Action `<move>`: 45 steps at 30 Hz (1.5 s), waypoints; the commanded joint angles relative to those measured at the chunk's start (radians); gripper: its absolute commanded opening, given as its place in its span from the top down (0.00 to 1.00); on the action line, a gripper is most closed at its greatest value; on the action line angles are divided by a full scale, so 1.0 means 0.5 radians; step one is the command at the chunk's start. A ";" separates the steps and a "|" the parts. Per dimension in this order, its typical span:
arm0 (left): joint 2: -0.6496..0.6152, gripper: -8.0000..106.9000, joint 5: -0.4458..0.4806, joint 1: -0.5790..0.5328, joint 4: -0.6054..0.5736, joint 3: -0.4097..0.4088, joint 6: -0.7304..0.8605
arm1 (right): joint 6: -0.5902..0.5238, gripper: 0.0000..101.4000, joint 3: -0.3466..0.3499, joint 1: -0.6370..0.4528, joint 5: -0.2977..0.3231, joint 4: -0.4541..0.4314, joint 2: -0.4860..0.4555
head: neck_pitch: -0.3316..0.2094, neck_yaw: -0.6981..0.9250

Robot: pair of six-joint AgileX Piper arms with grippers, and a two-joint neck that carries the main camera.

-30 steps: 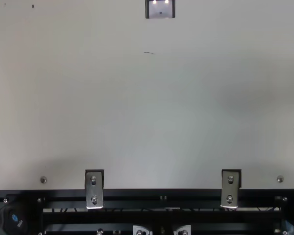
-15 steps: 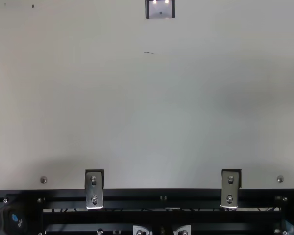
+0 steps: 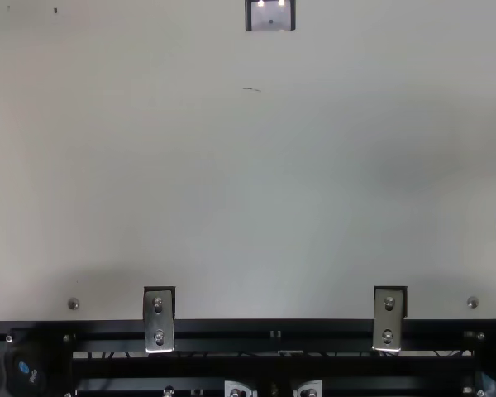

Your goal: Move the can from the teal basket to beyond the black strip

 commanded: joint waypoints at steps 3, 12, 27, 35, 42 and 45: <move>-0.023 0.84 0.094 -0.052 0.000 0.054 -0.073 | 0.000 0.00 0.000 0.000 0.000 0.000 0.000 | -0.070 0.030; -0.151 0.84 0.094 -0.197 0.039 0.144 -0.233 | 0.000 0.00 0.000 0.000 0.000 0.000 0.000 | -0.070 0.030; -0.081 0.84 0.094 -0.290 -0.006 0.176 -0.442 | 0.000 0.00 0.000 0.000 0.000 0.000 0.000 | -0.070 0.030; 0.042 0.84 0.094 -0.341 -0.074 0.229 -0.699 | 0.000 0.00 0.000 0.000 0.000 0.000 0.000 | -0.070 0.030; 0.130 0.84 0.094 -0.290 -0.251 0.302 -0.823 | 0.000 0.00 0.000 0.000 0.000 0.000 0.000 | -0.070 0.030; 0.148 0.84 0.094 -0.275 -0.308 0.335 -0.849 | 0.000 0.00 0.000 0.000 0.000 0.000 0.000 | -0.070 0.030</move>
